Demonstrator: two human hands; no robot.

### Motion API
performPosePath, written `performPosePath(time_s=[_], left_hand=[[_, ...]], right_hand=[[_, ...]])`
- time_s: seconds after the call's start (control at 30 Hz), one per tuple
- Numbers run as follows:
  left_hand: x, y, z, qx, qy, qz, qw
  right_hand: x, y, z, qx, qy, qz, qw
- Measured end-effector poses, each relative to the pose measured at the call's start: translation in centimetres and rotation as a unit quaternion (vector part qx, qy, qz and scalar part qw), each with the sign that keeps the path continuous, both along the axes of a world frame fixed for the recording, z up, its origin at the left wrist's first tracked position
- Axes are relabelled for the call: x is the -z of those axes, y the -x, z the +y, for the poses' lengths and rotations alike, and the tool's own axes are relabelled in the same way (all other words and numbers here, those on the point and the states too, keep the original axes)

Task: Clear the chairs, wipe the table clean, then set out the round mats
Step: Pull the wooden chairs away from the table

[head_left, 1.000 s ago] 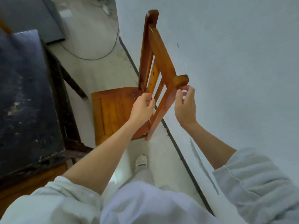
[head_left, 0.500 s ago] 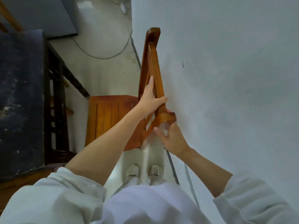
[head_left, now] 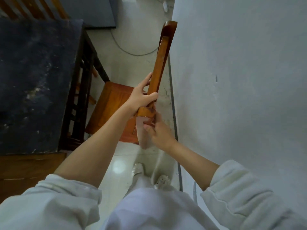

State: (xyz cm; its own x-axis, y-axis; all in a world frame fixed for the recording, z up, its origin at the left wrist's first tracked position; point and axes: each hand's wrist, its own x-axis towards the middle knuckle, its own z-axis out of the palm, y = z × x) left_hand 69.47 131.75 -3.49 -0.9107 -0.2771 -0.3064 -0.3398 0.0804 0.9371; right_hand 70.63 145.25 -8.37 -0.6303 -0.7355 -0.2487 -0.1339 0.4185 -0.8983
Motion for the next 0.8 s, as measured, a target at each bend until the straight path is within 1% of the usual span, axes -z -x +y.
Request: performPosePath(time_s=[0.07, 0.13, 0.23, 0.3, 0.37, 0.4, 0.47, 0.53, 0.6, 0.7, 0.8], left_hand=[[0.0, -0.2, -1.5, -0.007, 0.008, -0.008, 1.0], [0.2, -0.5, -3.1, -0.013, 0.013, -0.017, 1.0], [0.5, -1.1, -5.1, 0.002, -0.005, -0.035, 0.999], [0.6, -1.0, -5.8, 0.028, -0.023, -0.05, 0.998], [0.6, -0.5, -6.1, 0.06, -0.036, -0.067, 0.995], [0.5, -0.2, -6.2, 0.07, -0.048, -0.073, 0.994], [0.3, 0.6, -6.5, 0.082, -0.071, -0.09, 0.99], [-0.3, 1.3, -6.6, 0.09, -0.064, -0.115, 0.987], [-1.0, 2.1, -6.8, 0.101, -0.047, -0.132, 0.985], [-1.6, 3.3, -7.3, 0.125, -0.019, -0.167, 0.978], [-2.2, 4.5, -8.5, 0.145, -0.049, -0.21, 0.966]], right_hand=[[0.0, 0.2, -1.3, -0.032, -0.01, 0.001, 0.999], [0.0, 1.0, -1.8, -0.072, -0.01, 0.03, 0.997], [-0.3, 4.4, -1.9, -0.098, 0.005, 0.15, 0.984], [-1.2, 6.9, -3.0, -0.055, 0.021, 0.252, 0.966], [-2.2, 9.1, -5.0, 0.011, 0.067, 0.322, 0.944], [-2.7, 10.2, -6.2, 0.026, 0.088, 0.351, 0.932], [-3.1, 12.6, -8.1, 0.015, 0.095, 0.421, 0.902], [-3.0, 15.1, -8.8, -0.041, 0.069, 0.486, 0.87], [-3.1, 17.6, -9.5, -0.109, 0.045, 0.525, 0.843], [-4.2, 20.2, -11.7, -0.215, 0.035, 0.541, 0.812], [-5.5, 22.0, -14.9, -0.378, 0.02, 0.549, 0.745]])
